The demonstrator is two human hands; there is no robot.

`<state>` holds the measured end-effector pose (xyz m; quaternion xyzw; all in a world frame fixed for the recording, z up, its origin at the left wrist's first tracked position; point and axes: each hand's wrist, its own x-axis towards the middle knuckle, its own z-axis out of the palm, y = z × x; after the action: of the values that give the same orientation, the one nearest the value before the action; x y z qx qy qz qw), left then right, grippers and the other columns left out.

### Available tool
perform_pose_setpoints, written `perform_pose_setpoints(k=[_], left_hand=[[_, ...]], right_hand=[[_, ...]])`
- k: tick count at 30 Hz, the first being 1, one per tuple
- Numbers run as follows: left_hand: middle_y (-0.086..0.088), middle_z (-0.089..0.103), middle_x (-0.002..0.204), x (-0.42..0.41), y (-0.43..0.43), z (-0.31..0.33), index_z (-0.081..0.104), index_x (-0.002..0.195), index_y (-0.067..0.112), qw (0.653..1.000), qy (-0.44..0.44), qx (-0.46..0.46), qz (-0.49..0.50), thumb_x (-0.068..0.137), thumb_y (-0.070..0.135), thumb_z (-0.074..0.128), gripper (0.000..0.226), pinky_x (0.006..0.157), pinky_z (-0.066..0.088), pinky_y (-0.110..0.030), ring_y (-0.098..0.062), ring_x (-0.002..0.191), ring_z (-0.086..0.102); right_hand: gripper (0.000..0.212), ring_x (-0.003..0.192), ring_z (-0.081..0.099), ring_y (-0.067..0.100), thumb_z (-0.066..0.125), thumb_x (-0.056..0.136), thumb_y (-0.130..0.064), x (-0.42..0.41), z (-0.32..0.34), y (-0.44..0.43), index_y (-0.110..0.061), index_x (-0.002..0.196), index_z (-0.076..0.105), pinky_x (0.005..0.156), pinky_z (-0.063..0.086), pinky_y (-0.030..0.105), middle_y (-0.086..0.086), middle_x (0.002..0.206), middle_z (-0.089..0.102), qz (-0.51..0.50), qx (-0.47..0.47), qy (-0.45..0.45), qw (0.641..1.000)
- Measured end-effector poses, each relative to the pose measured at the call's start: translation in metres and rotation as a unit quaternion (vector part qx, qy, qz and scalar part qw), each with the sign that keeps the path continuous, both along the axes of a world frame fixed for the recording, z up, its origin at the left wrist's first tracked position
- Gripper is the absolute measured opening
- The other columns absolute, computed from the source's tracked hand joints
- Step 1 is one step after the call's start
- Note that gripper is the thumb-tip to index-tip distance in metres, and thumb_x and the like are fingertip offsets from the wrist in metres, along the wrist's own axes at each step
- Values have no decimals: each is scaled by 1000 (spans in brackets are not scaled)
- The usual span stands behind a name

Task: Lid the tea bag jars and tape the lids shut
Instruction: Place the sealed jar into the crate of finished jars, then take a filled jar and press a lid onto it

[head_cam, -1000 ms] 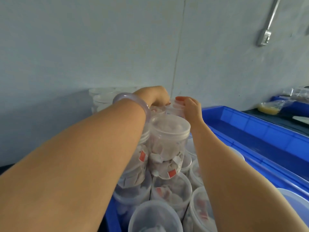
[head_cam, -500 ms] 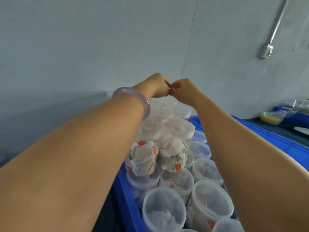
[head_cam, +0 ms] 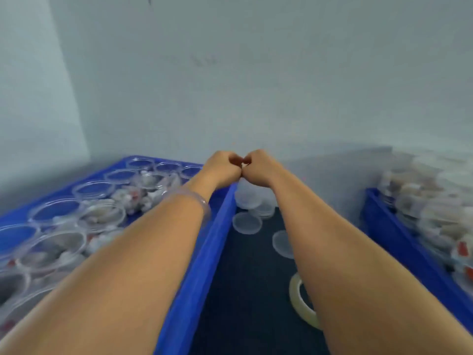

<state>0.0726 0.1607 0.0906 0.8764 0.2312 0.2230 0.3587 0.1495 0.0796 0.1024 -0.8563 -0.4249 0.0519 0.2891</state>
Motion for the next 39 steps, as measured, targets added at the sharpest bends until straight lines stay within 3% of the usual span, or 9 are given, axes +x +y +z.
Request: perform_pose_setpoints(k=[7, 10, 14, 19, 23, 28, 33, 35, 39], left_hand=[[-15, 64, 113, -52, 116, -66, 63, 102, 6, 975, 119, 96, 160, 84, 19, 61, 22, 87, 48, -36, -31, 106, 59], [-16, 51, 132, -52, 141, -84, 51, 123, 11, 944, 214, 145, 204, 83, 21, 61, 42, 101, 41, -44, -33, 124, 46], [-12, 49, 133, -49, 146, -100, 52, 124, 14, 889, 246, 277, 268, 91, 20, 55, 34, 99, 38, -42, -34, 133, 32], [-5, 63, 107, -44, 112, -68, 65, 101, 14, 906, 147, 314, 244, 88, 19, 54, 18, 94, 40, -39, -26, 115, 43], [-7, 66, 89, -29, 60, -12, 68, 87, 8, 936, -99, 295, 163, 83, 16, 50, 20, 84, 42, -39, -28, 103, 47], [-5, 57, 104, -3, -21, 14, 66, 99, 8, 897, -411, 131, 98, 86, 26, 54, 26, 84, 33, -11, -17, 103, 48], [-19, 61, 114, 27, -82, -61, 60, 111, -1, 959, -189, -177, 114, 96, 22, 40, 34, 82, 41, -34, -35, 106, 55], [-14, 65, 108, 19, -98, -97, 65, 103, 4, 950, -184, -203, 149, 94, 18, 39, 31, 79, 41, -33, -30, 97, 57], [1, 64, 80, 0, -109, -135, 61, 71, 19, 922, -245, -260, 149, 89, 18, 46, 24, 75, 47, -40, -20, 83, 60]], right_hand=[[14, 86, 49, 26, 48, 93, -13, -50, -64, 112, -10, 82, 56, 71, 45, 32, 12, 92, 61, 94, -47, 30, 994], [33, 97, 52, 27, 48, 94, -15, -51, -84, 138, 0, 124, 49, 96, 42, 42, 17, 113, 62, 120, -86, 7, 989], [46, 93, 51, 23, 55, 92, -16, -43, -104, 151, -1, 135, 44, 76, 41, 29, 9, 97, 55, 132, -101, 34, 986], [81, 127, 43, 34, 61, 89, -22, -37, -100, 143, -9, 152, 11, 97, 43, 39, 17, 143, 40, 82, -7, 107, 991], [93, 122, 52, 33, 64, 81, -34, -38, -63, 100, -14, 151, 7, 93, 48, 47, 15, 136, 50, 21, 215, 106, 971], [100, 74, 70, 14, 71, 61, -33, -31, -42, -4, -24, 144, 18, 67, 60, 37, -17, 87, 69, -27, 412, 126, 902], [97, 97, 66, 31, 82, 55, -37, -30, -109, -99, -33, 135, 27, 67, 59, 39, 10, 118, 61, -45, 301, 219, 927], [73, 98, 66, 16, 79, 67, -20, -19, -135, -122, -27, 128, 40, 68, 56, 24, 4, 115, 63, 14, 265, 249, 931], [45, 113, 56, 18, 53, 81, -15, 17, -165, -136, -21, 126, 56, 96, 47, 34, 8, 126, 61, -71, 152, 222, 961]])
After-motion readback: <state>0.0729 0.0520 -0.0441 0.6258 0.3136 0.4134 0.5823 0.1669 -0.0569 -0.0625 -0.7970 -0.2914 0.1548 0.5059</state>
